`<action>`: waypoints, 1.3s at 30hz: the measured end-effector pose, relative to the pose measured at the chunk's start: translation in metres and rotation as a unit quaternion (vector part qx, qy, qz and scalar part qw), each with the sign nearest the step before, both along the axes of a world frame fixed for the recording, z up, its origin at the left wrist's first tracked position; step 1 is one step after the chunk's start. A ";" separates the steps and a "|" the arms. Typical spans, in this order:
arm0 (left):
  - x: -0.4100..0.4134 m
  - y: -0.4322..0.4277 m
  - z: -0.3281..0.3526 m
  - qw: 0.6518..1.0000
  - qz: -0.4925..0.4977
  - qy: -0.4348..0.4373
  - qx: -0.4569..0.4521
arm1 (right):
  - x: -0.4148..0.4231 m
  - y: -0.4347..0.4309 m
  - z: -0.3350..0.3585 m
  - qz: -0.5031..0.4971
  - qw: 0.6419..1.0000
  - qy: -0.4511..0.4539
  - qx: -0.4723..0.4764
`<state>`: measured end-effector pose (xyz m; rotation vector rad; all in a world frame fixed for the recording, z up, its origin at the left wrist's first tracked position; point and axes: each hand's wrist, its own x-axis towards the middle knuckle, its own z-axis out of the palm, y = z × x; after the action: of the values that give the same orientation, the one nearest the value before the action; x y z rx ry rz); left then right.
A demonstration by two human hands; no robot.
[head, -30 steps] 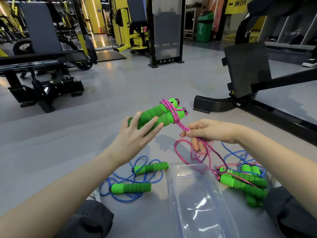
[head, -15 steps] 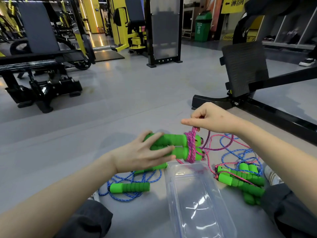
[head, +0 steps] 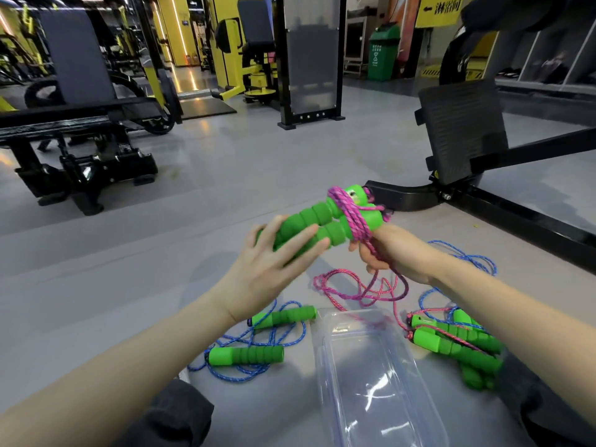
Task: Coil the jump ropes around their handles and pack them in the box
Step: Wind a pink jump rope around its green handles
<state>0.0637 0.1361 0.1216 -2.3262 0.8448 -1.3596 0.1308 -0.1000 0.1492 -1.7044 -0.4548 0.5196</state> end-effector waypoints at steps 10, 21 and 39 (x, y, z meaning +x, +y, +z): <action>0.011 0.024 0.001 0.992 0.122 -0.010 0.033 | -0.001 -0.005 0.038 0.111 0.979 -0.004 -0.172; 0.014 0.028 0.009 0.975 0.215 0.012 0.059 | -0.008 -0.016 0.074 0.126 0.979 -0.052 -0.150; 0.005 0.029 -0.008 0.970 0.036 0.084 0.225 | -0.017 -0.015 0.106 0.007 0.916 -0.381 -0.123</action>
<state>0.0687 0.1655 0.1131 -2.1040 0.9875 -0.8383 0.1134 -0.1151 0.2550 -2.1223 -0.9879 -0.1177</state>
